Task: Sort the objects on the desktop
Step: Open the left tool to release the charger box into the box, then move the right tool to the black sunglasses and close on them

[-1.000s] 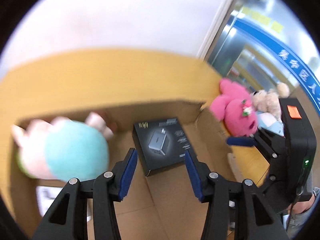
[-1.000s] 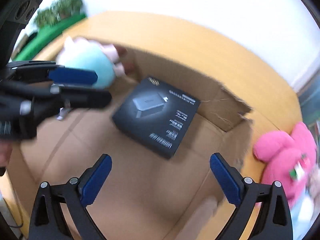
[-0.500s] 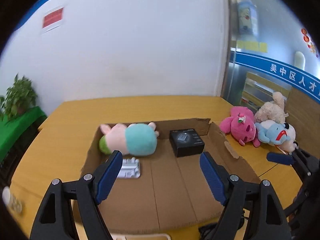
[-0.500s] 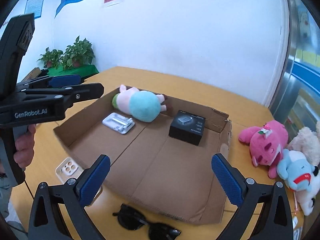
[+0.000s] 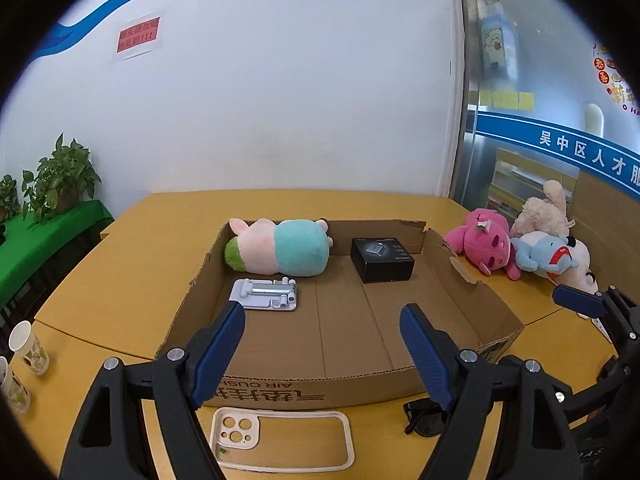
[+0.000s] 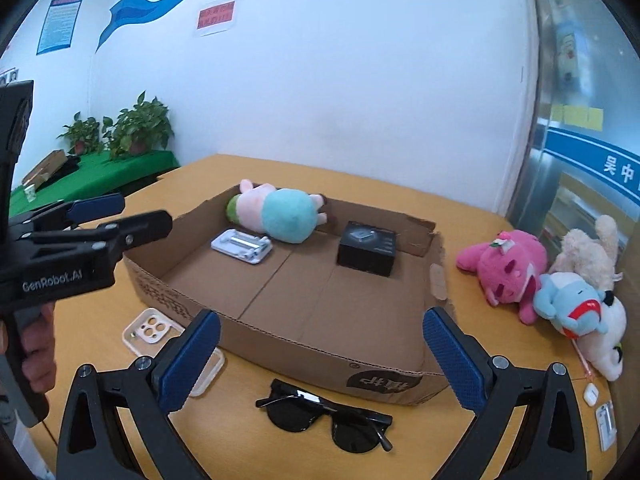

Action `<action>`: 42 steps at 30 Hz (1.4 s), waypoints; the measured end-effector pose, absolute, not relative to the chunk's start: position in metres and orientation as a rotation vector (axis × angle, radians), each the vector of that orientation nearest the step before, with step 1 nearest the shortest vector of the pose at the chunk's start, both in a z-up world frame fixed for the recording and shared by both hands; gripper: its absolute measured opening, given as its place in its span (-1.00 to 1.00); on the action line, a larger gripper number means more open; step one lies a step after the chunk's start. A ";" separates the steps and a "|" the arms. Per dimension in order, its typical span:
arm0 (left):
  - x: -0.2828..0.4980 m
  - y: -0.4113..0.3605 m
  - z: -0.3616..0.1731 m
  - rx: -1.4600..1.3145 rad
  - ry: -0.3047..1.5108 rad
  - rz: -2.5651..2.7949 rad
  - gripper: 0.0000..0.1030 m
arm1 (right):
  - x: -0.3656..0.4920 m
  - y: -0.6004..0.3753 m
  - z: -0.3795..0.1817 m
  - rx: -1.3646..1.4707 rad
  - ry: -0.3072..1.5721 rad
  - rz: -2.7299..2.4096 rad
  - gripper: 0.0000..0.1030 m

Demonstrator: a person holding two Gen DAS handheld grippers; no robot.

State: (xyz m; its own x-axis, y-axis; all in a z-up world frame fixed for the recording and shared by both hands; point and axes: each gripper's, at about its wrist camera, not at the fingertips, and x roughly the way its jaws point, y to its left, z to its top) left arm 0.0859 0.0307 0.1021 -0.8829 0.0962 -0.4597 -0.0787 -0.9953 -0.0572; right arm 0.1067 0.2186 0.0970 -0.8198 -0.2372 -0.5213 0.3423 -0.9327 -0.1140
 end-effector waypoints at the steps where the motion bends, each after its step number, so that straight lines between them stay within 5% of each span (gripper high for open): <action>1: 0.086 0.032 0.099 -0.740 -0.053 2.958 0.54 | 0.108 0.218 0.095 0.742 0.294 -2.706 0.99; 3: 0.084 0.035 0.094 -0.771 -0.048 2.939 0.19 | 0.107 0.217 0.090 0.767 0.297 -2.684 0.96; 4: 0.083 0.037 0.090 -0.789 -0.043 2.921 -0.41 | 0.107 0.218 0.088 0.774 0.295 -2.674 0.95; 5: 0.080 0.038 0.086 -0.826 -0.036 2.895 -0.80 | 0.108 0.219 0.087 0.772 0.289 -2.674 0.93; 6: 0.079 0.039 0.082 -0.857 -0.037 2.880 -0.82 | 0.109 0.223 0.087 0.772 0.273 -2.675 0.93; 9: 0.079 0.035 0.070 -0.902 -0.116 2.869 -0.75 | 0.107 0.238 0.085 0.801 0.192 -2.615 0.93; 13: 0.087 0.028 0.055 -0.933 -0.169 2.870 0.40 | 0.102 0.257 0.066 0.888 0.279 -2.575 0.99; 14: 0.090 0.027 0.052 -0.919 -0.169 2.885 0.46 | 0.098 0.262 0.058 0.929 0.314 -2.571 0.99; 25: 0.091 0.016 0.022 -1.048 -0.176 2.823 0.46 | 0.039 0.317 -0.038 1.259 0.199 -2.377 0.99; 31: 0.090 0.017 0.014 -1.073 -0.182 2.780 0.45 | 0.036 0.294 -0.055 1.269 0.208 -2.254 0.75; 42: 0.084 0.017 0.004 -1.118 -0.228 2.707 0.46 | 0.100 0.258 -0.029 1.157 0.274 -2.192 0.74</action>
